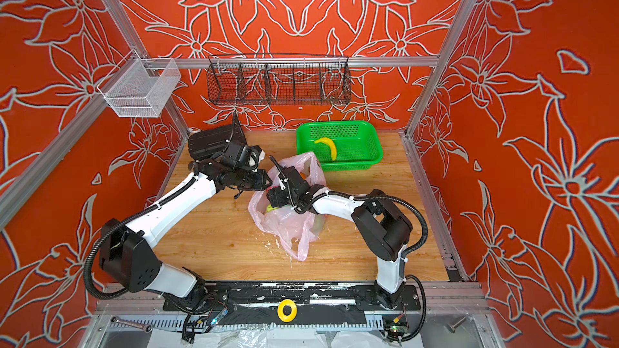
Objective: Untie the knot of the plastic bag and take out the fruit
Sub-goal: Pick up the fruit from the plastic bag.
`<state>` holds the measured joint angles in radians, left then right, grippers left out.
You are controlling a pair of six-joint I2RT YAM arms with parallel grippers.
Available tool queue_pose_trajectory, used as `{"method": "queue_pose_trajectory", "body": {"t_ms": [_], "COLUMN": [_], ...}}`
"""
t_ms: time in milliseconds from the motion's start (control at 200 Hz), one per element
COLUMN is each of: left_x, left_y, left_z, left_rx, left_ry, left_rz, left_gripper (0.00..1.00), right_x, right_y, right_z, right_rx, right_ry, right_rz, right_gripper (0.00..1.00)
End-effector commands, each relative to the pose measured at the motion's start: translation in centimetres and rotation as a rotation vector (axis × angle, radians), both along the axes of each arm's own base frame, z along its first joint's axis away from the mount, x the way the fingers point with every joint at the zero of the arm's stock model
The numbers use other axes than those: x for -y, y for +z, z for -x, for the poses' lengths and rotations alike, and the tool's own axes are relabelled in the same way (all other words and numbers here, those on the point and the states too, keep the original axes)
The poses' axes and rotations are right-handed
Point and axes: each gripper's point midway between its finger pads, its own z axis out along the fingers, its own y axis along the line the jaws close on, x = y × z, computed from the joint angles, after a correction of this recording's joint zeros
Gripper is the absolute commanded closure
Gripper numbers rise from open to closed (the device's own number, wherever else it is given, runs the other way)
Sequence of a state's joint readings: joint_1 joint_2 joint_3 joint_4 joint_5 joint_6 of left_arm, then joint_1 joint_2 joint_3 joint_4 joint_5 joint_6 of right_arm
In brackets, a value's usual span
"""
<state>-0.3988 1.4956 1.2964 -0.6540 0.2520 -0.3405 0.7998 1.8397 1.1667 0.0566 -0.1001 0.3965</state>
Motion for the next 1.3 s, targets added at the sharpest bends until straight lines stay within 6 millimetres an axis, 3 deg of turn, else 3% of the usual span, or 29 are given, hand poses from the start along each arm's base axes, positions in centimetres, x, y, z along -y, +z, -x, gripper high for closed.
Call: {"method": "queue_pose_trajectory", "body": {"t_ms": [0,60,355,611,976,1291], "left_x": [0.0,-0.2,-1.6,-3.2,-3.1,-3.6], "left_y": [1.2,1.5,2.3,1.5,0.3,-0.4], "left_z": [-1.0,-1.3,-2.5,-3.5,-3.8,-3.5], "left_rx": [0.024,0.024,0.019,-0.012,-0.055,-0.065], "left_ry": [0.021,0.039,0.126,0.207,0.217,0.234], "left_rz": [0.048,0.069,0.135,0.145,0.145,0.123], "left_gripper": [0.9,1.0,1.0,1.0,1.0,1.0], "right_x": [-0.2,-0.1,0.6,1.0,1.1,3.3], "right_y": [2.9,2.9,0.9,1.9,6.7,11.5], "right_z": [-0.1,0.1,1.8,4.7,6.5,6.8], "right_rx": [0.051,0.049,-0.001,-0.013,0.071,0.185], "right_ry": [0.004,0.006,0.045,0.121,0.198,0.147], "right_rz": [-0.065,-0.066,-0.059,-0.131,-0.227,-0.25], "right_gripper": [0.36,0.37,0.38,0.4,0.41,0.41]}}
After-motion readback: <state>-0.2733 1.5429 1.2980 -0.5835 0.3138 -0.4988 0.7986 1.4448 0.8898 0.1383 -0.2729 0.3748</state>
